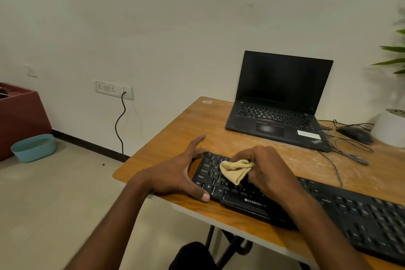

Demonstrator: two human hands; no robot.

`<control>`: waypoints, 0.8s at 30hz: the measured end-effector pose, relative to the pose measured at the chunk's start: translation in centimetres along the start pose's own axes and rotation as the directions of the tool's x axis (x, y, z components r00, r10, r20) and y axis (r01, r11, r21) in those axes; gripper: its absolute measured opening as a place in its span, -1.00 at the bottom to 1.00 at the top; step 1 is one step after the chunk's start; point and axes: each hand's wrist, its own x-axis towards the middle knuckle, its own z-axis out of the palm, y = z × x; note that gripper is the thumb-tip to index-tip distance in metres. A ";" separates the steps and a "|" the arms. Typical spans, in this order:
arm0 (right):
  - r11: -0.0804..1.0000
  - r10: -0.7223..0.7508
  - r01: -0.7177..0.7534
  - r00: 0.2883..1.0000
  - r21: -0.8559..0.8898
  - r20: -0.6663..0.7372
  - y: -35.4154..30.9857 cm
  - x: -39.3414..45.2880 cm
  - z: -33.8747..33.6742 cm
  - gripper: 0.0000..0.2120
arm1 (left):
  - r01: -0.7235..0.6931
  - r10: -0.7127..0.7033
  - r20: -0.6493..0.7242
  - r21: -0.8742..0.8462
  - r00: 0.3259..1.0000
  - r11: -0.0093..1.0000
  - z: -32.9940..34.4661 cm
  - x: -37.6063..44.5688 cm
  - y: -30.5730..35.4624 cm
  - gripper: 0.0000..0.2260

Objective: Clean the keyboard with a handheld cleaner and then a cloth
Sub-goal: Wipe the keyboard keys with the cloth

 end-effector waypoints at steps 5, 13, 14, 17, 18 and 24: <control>0.999 0.013 -0.015 0.999 -0.031 -0.052 -1.2 0.0 0.8 -0.63 | -0.002 0.002 -0.005 0.002 1.000 1.000 0.3 0.0 0.0 0.25; 0.991 -0.098 0.097 0.995 0.092 0.003 -4.7 1.7 3.5 -0.57 | 0.026 -0.024 -0.033 0.065 0.999 0.998 0.5 -0.1 0.7 0.26; 0.992 -0.082 0.081 0.997 0.092 0.007 -4.3 1.3 3.1 -0.55 | 0.024 -0.022 -0.032 0.070 0.999 0.997 0.5 -0.2 0.8 0.25; 0.999 0.012 -0.012 1.000 0.035 0.006 -2.4 0.1 1.8 -0.51 | 0.020 -0.019 -0.020 0.064 1.000 0.998 0.3 -0.1 0.6 0.24; 0.999 0.046 -0.046 0.999 0.020 0.000 -1.9 -0.4 1.5 -0.50 | 0.021 -0.020 -0.015 0.055 1.000 0.998 0.3 -0.1 0.4 0.23; 0.999 0.030 -0.030 0.999 0.015 -0.033 -3.0 -1.0 2.1 -0.56 | 0.012 -0.011 -0.008 0.056 1.000 0.998 0.4 0.1 0.2 0.21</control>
